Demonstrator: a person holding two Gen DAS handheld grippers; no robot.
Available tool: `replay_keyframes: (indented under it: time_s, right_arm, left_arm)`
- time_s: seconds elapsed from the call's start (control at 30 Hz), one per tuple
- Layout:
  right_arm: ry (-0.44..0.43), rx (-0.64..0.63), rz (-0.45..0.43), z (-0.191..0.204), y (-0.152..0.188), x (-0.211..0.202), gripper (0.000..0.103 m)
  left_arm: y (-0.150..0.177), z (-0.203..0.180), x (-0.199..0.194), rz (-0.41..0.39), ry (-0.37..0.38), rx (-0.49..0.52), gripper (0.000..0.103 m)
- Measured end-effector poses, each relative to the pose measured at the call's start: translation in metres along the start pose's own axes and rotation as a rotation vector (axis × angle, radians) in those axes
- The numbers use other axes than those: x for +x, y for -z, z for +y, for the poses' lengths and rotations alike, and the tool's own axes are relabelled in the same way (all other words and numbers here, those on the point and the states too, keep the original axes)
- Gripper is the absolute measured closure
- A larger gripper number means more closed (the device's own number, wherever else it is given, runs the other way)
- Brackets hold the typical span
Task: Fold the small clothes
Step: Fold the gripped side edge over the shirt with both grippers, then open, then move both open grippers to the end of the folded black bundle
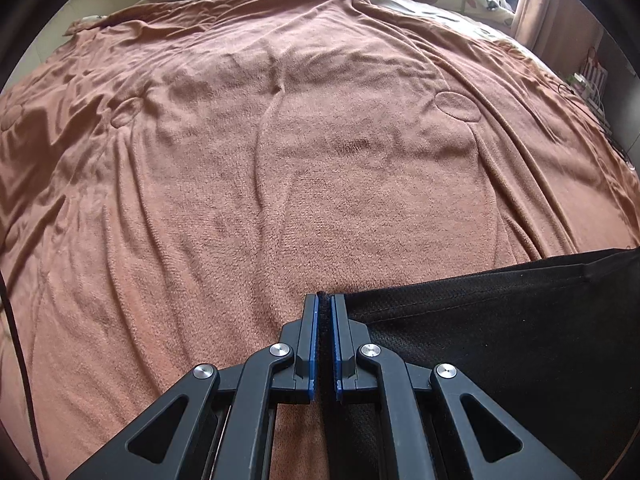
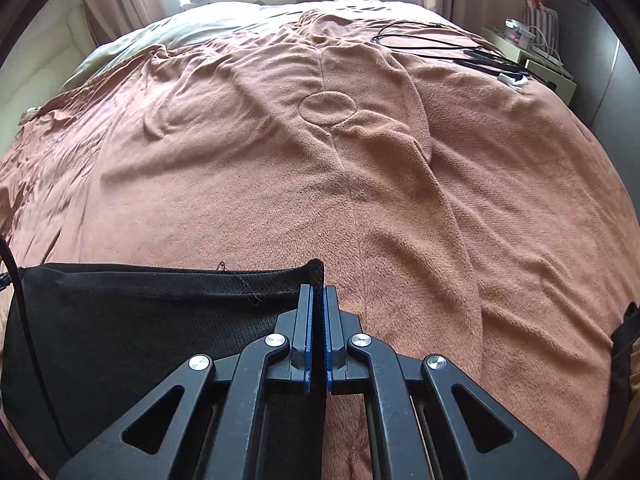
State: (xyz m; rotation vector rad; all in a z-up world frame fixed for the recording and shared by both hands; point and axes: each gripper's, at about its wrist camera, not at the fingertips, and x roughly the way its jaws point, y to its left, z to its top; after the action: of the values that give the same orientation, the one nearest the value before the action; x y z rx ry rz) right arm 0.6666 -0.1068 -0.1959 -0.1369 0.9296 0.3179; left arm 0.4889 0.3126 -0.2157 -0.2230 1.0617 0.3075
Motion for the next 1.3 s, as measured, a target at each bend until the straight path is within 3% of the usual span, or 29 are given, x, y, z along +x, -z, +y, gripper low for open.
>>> replay_keyframes:
  time_s: [0.23, 0.3, 0.37, 0.43, 0.5, 0.97, 1.3]
  right_arm:
    - [-0.040, 0.043, 0.030, -0.006, -0.003, 0.011, 0.099]
    - [-0.070, 0.070, 0.026, -0.011, -0.002, 0.002, 0.088]
    - [-0.075, 0.067, -0.003, -0.015, 0.001, -0.013, 0.052]
    - [-0.061, 0.055, -0.037, -0.017, 0.006, -0.030, 0.043]
    - [-0.064, 0.050, -0.041, -0.020, 0.013, -0.046, 0.043]
    - [-0.092, 0.108, -0.066, -0.035, 0.070, -0.152, 0.043]
    - [-0.140, 0.166, -0.072, -0.042, 0.126, -0.211, 0.043]
  left_arm:
    - [-0.001, 0.003, -0.002, 0.015, -0.018, -0.009, 0.092]
    - [0.000, 0.008, -0.007, 0.022, -0.016, -0.032, 0.085]
    - [0.002, 0.014, -0.015, 0.019, 0.005, -0.054, 0.072]
    - [0.005, 0.019, -0.026, 0.007, 0.015, -0.071, 0.058]
    - [0.010, 0.023, -0.040, -0.012, 0.021, -0.075, 0.052]
    - [0.061, 0.034, -0.124, -0.053, 0.098, -0.097, 0.052]
    - [0.114, 0.036, -0.162, -0.056, 0.165, -0.150, 0.052]
